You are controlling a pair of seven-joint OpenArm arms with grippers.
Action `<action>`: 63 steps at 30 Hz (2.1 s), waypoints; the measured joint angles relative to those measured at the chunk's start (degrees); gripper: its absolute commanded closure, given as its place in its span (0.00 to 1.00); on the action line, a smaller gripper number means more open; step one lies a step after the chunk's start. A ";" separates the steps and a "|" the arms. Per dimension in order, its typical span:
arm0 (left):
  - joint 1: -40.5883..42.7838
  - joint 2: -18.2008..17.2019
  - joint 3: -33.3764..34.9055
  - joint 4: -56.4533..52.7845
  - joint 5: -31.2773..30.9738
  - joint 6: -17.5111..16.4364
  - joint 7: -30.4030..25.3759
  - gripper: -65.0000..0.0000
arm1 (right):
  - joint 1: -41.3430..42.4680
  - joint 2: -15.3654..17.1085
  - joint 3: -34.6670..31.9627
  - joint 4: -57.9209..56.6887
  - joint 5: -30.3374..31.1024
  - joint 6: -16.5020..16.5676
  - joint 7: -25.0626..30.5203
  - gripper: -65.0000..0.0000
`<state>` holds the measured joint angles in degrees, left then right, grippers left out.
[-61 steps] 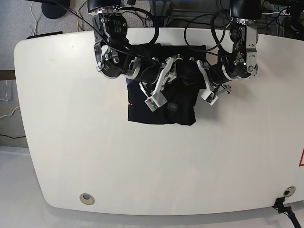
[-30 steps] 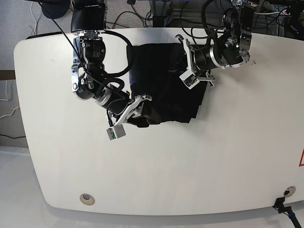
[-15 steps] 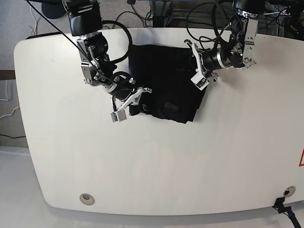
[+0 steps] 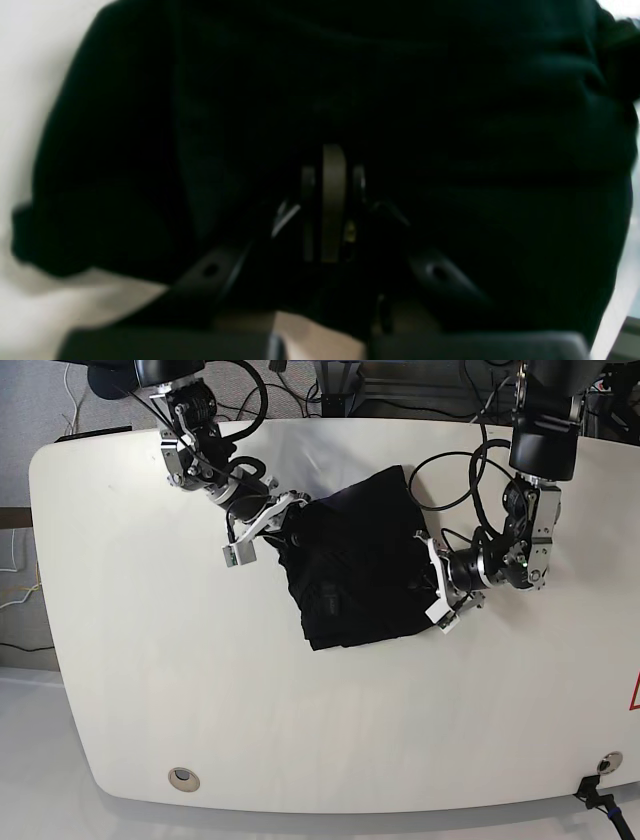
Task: Fold the T-shirt properly
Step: 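Adjust and flatten the folded bundle with both grippers, then open both grippers and lift them away from the shirt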
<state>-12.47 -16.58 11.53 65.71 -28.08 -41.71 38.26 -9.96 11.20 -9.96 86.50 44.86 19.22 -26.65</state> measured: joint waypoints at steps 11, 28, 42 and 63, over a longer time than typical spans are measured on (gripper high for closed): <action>3.41 -1.31 -4.04 15.23 3.23 1.86 5.55 1.00 | 4.70 0.17 2.14 10.25 -1.42 -4.85 -8.00 0.86; 20.83 1.99 -9.51 25.83 3.54 1.68 8.31 1.00 | 17.84 -3.89 1.86 -8.83 -1.22 -2.67 -8.70 0.87; 10.49 -0.92 -6.10 11.93 2.29 1.95 1.20 1.00 | 11.21 -1.49 2.03 -5.55 -1.14 -2.82 -8.35 0.87; 22.25 -2.60 -18.01 34.60 13.94 1.84 -2.91 1.00 | 3.08 0.26 2.12 23.10 -11.41 -9.16 -9.07 0.87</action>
<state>9.78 -19.18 -6.48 100.31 -14.13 -39.88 35.35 -6.87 11.46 -7.84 109.60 33.45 10.07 -35.73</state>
